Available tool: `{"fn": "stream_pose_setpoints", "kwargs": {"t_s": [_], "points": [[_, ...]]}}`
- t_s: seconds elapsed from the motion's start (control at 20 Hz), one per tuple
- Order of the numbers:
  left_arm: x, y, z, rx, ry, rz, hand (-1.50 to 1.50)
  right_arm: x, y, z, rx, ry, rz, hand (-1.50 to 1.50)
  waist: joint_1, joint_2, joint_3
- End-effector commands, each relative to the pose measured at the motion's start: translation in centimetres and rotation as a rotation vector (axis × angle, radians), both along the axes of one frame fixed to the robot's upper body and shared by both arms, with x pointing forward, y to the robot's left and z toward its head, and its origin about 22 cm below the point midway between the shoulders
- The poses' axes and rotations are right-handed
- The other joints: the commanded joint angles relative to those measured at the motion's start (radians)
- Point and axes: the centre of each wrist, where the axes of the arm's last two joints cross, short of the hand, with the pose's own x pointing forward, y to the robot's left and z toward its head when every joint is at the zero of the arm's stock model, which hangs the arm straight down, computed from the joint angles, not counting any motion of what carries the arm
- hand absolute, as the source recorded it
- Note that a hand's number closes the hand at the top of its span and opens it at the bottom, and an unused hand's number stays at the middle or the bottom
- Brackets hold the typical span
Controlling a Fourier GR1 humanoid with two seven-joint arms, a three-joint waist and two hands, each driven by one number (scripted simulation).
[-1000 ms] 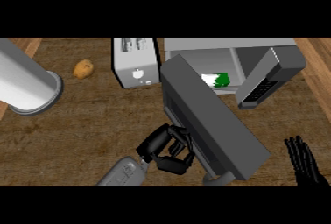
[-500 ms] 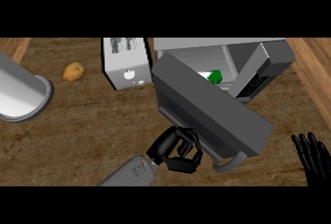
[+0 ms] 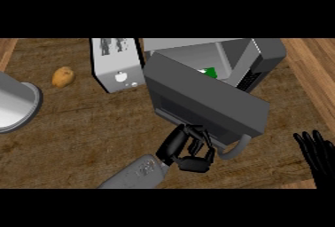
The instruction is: Pick up the milk, place it into the microwave and close the microwave
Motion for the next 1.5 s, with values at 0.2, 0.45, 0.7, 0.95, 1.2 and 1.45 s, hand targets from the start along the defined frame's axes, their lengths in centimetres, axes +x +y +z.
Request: {"fn": "stream_pose_setpoints", "kwargs": {"t_s": [0.2,0.45,0.7,0.95,1.2,1.45], "points": [[1.3,-1.2,2.4,-0.117,-0.023,0.201,1.50,0.5,-0.7,2.6,-0.059,-0.020,0.057,-1.50,-0.042,0.008,0.000],[3.2,-1.9,4.5,-0.126,-0.012,0.276,-1.50,1.4,-1.8,4.9,-0.087,-0.075,0.047,-1.50,-0.070,0.013,0.001],[4.1,-1.9,4.8,-0.106,0.017,0.361,-1.50,2.3,-2.7,7.1,-0.166,-0.142,0.022,-1.50,-0.100,0.022,0.002],[5.8,-1.9,6.6,-0.172,0.037,0.447,-1.50,3.0,-4.6,11.9,-0.435,-0.289,-0.118,1.50,-0.114,0.030,-0.002],[6.8,-2.2,7.8,-0.203,0.035,0.488,-1.50,4.0,-4.7,13.2,-0.469,-0.338,-0.140,1.50,-0.109,0.046,0.001],[6.7,-1.9,7.1,-0.211,0.055,0.525,-1.50,4.6,-4.8,13.9,-0.479,-0.361,-0.146,1.50,-0.109,0.054,0.003]]}}
